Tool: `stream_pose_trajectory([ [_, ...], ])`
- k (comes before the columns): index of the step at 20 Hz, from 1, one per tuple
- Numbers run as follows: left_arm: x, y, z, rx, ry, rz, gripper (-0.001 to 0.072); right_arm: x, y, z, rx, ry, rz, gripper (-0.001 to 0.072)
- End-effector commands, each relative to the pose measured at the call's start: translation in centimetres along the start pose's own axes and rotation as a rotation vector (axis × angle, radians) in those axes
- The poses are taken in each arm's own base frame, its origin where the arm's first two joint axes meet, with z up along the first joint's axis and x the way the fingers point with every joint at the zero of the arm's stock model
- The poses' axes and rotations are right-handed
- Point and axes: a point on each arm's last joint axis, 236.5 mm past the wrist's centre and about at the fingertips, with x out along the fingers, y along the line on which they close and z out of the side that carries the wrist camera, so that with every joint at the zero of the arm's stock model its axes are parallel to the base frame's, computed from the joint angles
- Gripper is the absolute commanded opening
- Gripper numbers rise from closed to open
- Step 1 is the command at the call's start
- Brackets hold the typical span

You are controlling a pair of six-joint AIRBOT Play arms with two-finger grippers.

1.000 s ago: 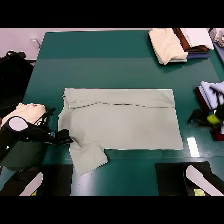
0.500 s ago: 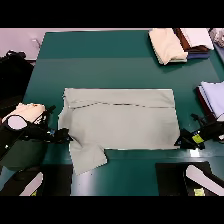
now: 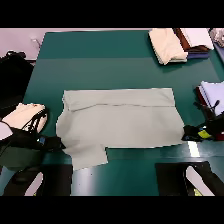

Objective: Fold the shirts.

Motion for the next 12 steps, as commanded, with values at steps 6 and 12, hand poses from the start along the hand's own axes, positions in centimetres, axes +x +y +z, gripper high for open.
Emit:
stream_pose_trajectory([
  [6, -4.2, -1.8, 7.7, 0.077, -0.208, 0.027, 0.0023, -6.9, 0.5, 4.0, -0.04, -0.229, -0.086, 0.0018],
  [12, -2.5, -0.2, 18.7, 0.089, -0.26, 0.056, 0.0025, -6.8, 3.0, 13.4, -0.132, -0.25, -0.089, 0.0019],
])
